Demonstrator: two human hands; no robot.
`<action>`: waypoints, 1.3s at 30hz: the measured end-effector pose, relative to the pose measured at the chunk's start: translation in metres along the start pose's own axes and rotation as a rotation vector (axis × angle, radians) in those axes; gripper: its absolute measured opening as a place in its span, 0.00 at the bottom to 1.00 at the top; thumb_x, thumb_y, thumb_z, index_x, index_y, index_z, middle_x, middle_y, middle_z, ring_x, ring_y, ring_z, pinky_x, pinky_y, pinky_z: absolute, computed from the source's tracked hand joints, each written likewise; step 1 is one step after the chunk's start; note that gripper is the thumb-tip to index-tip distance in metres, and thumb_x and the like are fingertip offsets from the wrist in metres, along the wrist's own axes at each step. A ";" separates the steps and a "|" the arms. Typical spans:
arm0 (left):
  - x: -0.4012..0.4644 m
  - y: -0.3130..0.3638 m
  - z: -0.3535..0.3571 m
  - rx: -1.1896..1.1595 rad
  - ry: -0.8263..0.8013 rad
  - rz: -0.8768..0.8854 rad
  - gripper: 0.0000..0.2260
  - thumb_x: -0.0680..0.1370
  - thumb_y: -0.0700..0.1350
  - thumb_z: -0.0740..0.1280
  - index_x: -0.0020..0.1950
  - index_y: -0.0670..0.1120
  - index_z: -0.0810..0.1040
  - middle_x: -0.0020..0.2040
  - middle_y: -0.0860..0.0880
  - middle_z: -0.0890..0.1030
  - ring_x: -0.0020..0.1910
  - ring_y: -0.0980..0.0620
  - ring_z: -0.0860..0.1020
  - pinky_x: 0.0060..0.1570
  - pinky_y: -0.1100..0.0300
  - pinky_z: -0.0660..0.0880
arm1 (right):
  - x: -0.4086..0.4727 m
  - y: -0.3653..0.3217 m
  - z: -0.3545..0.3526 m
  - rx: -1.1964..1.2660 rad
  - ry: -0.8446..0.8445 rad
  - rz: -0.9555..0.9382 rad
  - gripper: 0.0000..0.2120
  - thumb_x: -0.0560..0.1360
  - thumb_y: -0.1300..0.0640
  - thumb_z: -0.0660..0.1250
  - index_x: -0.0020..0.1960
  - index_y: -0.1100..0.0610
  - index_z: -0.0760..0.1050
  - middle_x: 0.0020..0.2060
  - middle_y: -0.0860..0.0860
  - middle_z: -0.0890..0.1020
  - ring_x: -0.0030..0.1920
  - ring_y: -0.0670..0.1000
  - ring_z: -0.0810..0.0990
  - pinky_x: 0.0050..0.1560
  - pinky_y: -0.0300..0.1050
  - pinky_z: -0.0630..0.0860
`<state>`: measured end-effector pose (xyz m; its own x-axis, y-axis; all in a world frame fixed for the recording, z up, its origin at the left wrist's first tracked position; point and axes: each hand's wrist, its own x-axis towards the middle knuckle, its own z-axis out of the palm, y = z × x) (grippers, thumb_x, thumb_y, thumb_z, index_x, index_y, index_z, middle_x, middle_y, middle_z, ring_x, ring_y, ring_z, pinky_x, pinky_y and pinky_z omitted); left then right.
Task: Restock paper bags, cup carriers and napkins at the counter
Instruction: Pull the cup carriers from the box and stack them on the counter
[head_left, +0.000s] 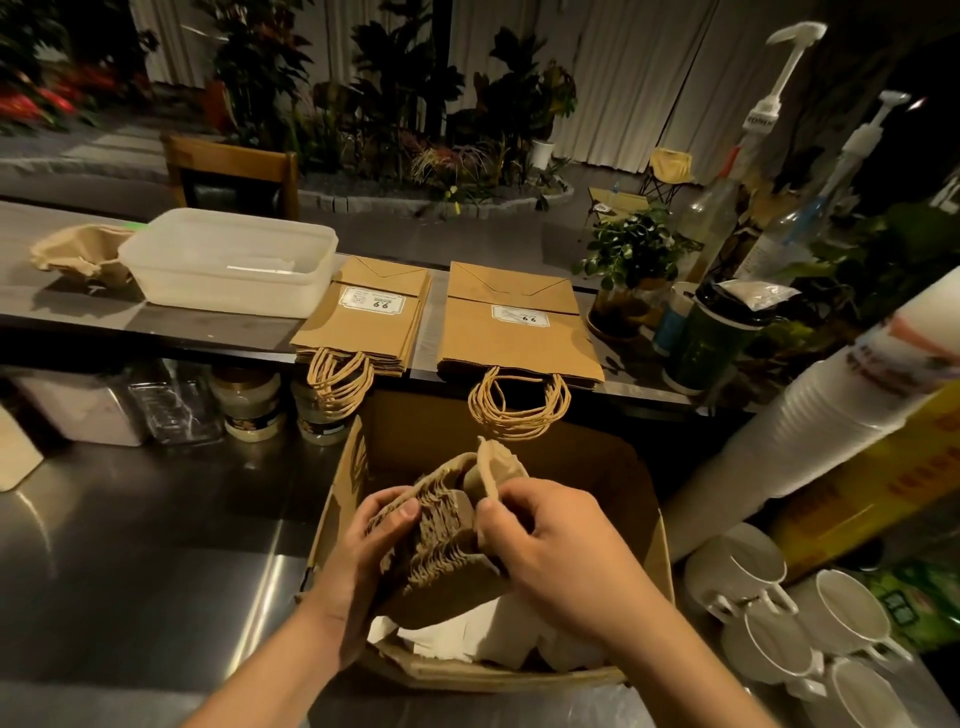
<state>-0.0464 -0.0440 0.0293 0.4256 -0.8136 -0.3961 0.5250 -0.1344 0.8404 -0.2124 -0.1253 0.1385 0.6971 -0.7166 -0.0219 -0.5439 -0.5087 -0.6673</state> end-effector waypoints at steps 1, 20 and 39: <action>0.000 -0.001 -0.001 -0.005 0.000 0.003 0.49 0.46 0.69 0.83 0.65 0.53 0.78 0.59 0.43 0.84 0.59 0.39 0.82 0.61 0.37 0.78 | -0.001 -0.001 -0.001 0.011 0.022 0.020 0.14 0.81 0.44 0.60 0.44 0.49 0.79 0.38 0.49 0.81 0.37 0.49 0.79 0.38 0.49 0.79; 0.003 0.035 0.029 0.038 0.051 -0.160 0.24 0.73 0.67 0.67 0.63 0.54 0.79 0.56 0.41 0.85 0.56 0.37 0.82 0.53 0.43 0.81 | 0.033 0.009 -0.024 0.013 -0.071 -0.195 0.34 0.81 0.31 0.49 0.49 0.57 0.81 0.42 0.53 0.84 0.43 0.50 0.80 0.47 0.49 0.77; -0.025 0.099 0.008 0.042 0.123 0.176 0.16 0.79 0.60 0.66 0.65 0.58 0.75 0.59 0.43 0.83 0.57 0.41 0.82 0.48 0.43 0.83 | 0.071 -0.048 -0.004 0.038 0.023 -0.398 0.12 0.78 0.40 0.66 0.50 0.48 0.81 0.45 0.42 0.81 0.45 0.42 0.78 0.45 0.43 0.80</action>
<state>-0.0106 -0.0412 0.1252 0.5960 -0.7520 -0.2817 0.4047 -0.0218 0.9142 -0.1387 -0.1534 0.1724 0.8390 -0.4776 0.2607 -0.2153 -0.7314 -0.6470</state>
